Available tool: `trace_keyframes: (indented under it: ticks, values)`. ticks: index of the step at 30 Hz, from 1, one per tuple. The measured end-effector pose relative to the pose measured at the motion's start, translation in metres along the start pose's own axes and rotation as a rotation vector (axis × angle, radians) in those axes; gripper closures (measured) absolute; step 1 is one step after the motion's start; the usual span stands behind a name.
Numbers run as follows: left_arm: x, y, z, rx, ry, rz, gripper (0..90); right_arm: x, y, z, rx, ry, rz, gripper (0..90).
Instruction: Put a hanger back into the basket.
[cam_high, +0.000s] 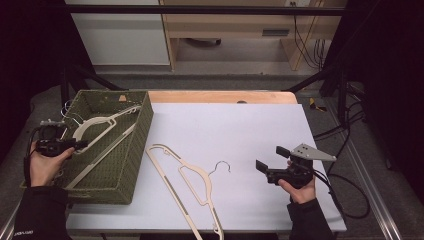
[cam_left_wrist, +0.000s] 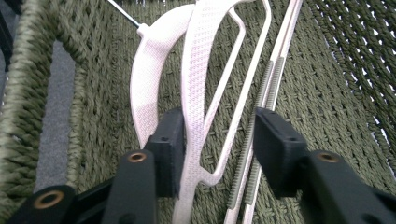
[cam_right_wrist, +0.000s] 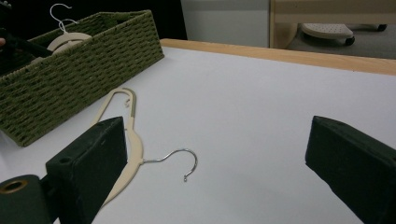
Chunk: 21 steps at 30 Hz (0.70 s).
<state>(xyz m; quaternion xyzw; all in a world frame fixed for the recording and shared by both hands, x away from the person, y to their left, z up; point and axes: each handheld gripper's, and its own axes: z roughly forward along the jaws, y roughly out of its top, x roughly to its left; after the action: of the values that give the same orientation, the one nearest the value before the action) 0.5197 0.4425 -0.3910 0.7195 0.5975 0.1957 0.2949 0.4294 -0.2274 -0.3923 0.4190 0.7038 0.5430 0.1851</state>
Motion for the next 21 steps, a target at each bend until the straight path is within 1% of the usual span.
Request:
trace_keyframes:
  ticks: [1, 2, 4, 6, 7, 8, 9, 10, 11, 12, 13, 14, 15, 16, 17, 18, 19, 21]
  values:
    - [0.000, 0.000, 0.000, 0.002, 0.002, -0.003, 49.7, 0.000, 0.000, 0.001, 0.002, -0.001, 0.003, 5.9]
    - [0.001, 0.000, 0.000, 0.015, 0.006, 0.008, 48.2, 0.000, -0.001, 0.001, 0.006, 0.004, -0.003, 6.0]
    - [0.002, -0.001, -0.001, 0.012, 0.011, -0.001, 44.9, 0.001, -0.001, 0.001, 0.010, 0.008, 0.004, 6.3]
    - [0.002, 0.000, -0.003, -0.003, 0.015, -0.026, 43.6, 0.001, -0.001, 0.001, 0.012, 0.012, -0.001, 6.2]
    - [0.004, 0.000, -0.005, -0.005, 0.016, -0.027, 42.9, 0.000, -0.001, 0.002, 0.011, 0.011, -0.005, 6.0]
    - [0.004, 0.000, -0.007, -0.021, 0.016, -0.040, 42.4, 0.001, -0.001, 0.002, 0.011, 0.016, -0.001, 5.8]
    - [0.004, 0.000, -0.008, -0.029, 0.018, -0.045, 41.4, 0.001, -0.001, 0.001, 0.010, 0.021, 0.002, 5.6]
    - [0.004, 0.000, -0.011, -0.036, 0.024, -0.036, 38.9, 0.001, -0.001, 0.000, 0.006, 0.027, -0.001, 5.1]
    - [0.002, 0.000, -0.014, -0.057, 0.022, -0.038, 38.9, 0.001, -0.001, 0.000, 0.006, 0.027, -0.001, 5.1]
    - [0.000, 0.000, -0.018, -0.079, 0.013, -0.029, 37.7, 0.001, 0.000, 0.000, -0.001, 0.027, 0.002, 4.6]
    - [-0.002, 0.001, -0.021, -0.093, 0.008, -0.026, 35.4, 0.000, 0.000, -0.001, -0.001, 0.042, -0.010, 4.0]
    - [-0.005, 0.001, -0.023, -0.111, 0.004, -0.024, 33.2, 0.001, 0.000, -0.002, -0.004, 0.046, -0.010, 3.4]
    - [-0.009, 0.001, -0.027, -0.136, -0.007, -0.012, 33.2, 0.001, 0.000, -0.002, -0.004, 0.046, -0.010, 3.4]
    - [-0.015, 0.002, -0.031, -0.164, -0.018, 0.002, 31.2, 0.001, 0.000, -0.002, -0.006, 0.053, -0.013, 3.1]
    - [-0.019, 0.002, -0.033, -0.183, -0.029, 0.006, 28.5, 0.001, 0.000, -0.003, -0.008, 0.058, -0.008, 3.3]
    - [-0.024, 0.003, -0.035, -0.205, -0.044, 0.020, 27.0, 0.001, 0.000, -0.003, -0.007, 0.058, -0.015, 3.5]
    - [-0.029, 0.004, -0.038, -0.219, -0.063, 0.036, 25.1, 0.001, 0.001, -0.004, -0.011, 0.056, -0.014, 3.7]
    - [-0.043, 0.005, -0.043, -0.272, -0.101, 0.048, 21.3, 0.000, 0.002, -0.006, -0.014, 0.049, -0.011, 4.4]
